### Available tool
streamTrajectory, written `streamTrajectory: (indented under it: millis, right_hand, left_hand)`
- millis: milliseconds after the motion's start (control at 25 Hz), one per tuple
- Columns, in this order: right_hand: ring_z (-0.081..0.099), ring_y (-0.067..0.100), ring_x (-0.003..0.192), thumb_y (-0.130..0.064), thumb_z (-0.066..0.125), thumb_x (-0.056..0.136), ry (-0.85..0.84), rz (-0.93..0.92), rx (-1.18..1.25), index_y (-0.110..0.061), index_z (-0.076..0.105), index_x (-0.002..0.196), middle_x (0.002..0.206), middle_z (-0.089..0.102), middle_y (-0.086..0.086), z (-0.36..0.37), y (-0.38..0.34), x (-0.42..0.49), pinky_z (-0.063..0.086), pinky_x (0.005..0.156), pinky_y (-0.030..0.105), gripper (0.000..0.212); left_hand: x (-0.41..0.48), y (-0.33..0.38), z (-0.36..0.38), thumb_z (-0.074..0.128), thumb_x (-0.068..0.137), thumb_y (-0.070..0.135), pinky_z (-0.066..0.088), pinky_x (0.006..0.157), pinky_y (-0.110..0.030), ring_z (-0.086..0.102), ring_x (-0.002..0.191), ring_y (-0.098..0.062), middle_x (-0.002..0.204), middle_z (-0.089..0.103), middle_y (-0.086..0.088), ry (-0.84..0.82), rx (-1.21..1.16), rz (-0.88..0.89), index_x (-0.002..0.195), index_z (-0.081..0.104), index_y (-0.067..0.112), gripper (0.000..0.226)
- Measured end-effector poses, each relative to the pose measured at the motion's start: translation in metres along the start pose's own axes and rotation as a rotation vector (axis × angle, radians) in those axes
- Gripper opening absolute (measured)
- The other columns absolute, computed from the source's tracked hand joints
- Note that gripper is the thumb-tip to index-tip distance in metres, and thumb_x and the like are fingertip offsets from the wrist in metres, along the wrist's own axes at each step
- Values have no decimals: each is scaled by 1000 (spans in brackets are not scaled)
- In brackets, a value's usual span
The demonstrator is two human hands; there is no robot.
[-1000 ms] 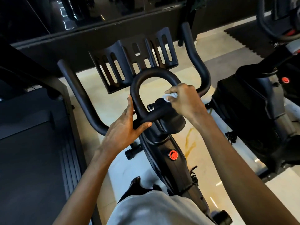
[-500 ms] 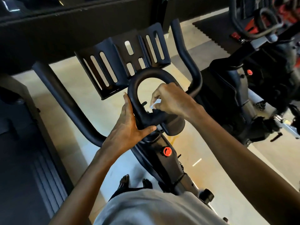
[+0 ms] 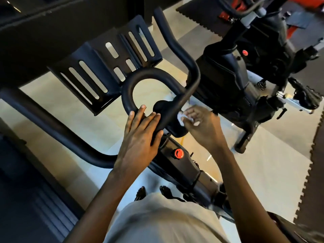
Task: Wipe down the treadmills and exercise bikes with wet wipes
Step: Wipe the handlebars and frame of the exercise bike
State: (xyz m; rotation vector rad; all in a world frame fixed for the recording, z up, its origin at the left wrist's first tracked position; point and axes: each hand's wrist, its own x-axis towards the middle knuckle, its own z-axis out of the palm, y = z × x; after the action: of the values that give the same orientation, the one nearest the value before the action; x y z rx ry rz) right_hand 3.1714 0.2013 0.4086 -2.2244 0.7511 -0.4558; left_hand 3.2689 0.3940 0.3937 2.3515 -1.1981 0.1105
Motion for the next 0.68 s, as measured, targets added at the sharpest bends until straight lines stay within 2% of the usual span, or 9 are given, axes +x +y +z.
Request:
streamTrajectory:
  millis: [120, 280, 320, 400, 480, 600, 680]
  right_hand:
    - [61, -7, 84, -21, 76, 85, 25, -8, -20, -28, 72, 98, 96, 66, -16, 15, 12, -23, 42, 74, 4, 15]
    - [56, -15, 89, -19, 77, 88, 149, -44, 42, -27, 76, 105, 99, 62, -20, 27, 8, -29, 42, 80, 6, 19]
    - [56, -14, 87, -17, 76, 89, 173, -50, 48, -26, 77, 105, 96, 61, -21, 27, 8, -33, 43, 78, 7, 18]
    - [55, -7, 83, -16, 75, 88, 108, -89, 9, -27, 78, 104, 92, 59, -22, 26, 9, -44, 41, 75, 7, 20]
    - [52, -1, 88, -20, 75, 89, 75, -100, -46, -30, 78, 104, 94, 59, -20, 25, 13, -44, 39, 76, 8, 18]
    - [55, 2, 92, -24, 78, 88, 241, 37, -5, -28, 78, 101, 100, 60, -14, 25, 15, -25, 45, 78, 16, 14]
    - [57, 0, 82, -18, 77, 88, 232, 20, -13, -27, 78, 104, 95, 62, -14, 25, 13, -28, 43, 75, 9, 18]
  left_hand:
    - [6, 3, 2, 50, 102, 33, 2, 124, -37, 31, 148, -30, 135, 64, -12, -27, 56, 32, 147, 49, 6, 52]
    - [12, 7, 6, 47, 102, 35, 6, 123, -39, 38, 143, -31, 131, 65, -14, -34, 101, 29, 149, 46, 7, 55]
    - [13, 8, 6, 47, 102, 36, 7, 122, -41, 40, 142, -32, 134, 63, -14, -36, 114, 25, 150, 45, 8, 56]
    - [14, 9, 7, 46, 102, 38, 9, 122, -43, 42, 140, -32, 141, 56, -15, -35, 145, 15, 150, 45, 10, 56]
    - [18, 10, 9, 44, 102, 41, 11, 121, -45, 43, 140, -32, 146, 52, -15, -45, 192, 13, 151, 43, 10, 58]
    - [24, 13, 12, 39, 102, 46, 13, 120, -48, 46, 137, -32, 144, 56, -14, -84, 273, -6, 151, 41, 9, 62]
    - [27, 14, 13, 37, 102, 48, 16, 121, -48, 48, 134, -32, 142, 57, -13, -100, 296, -23, 150, 42, 9, 62]
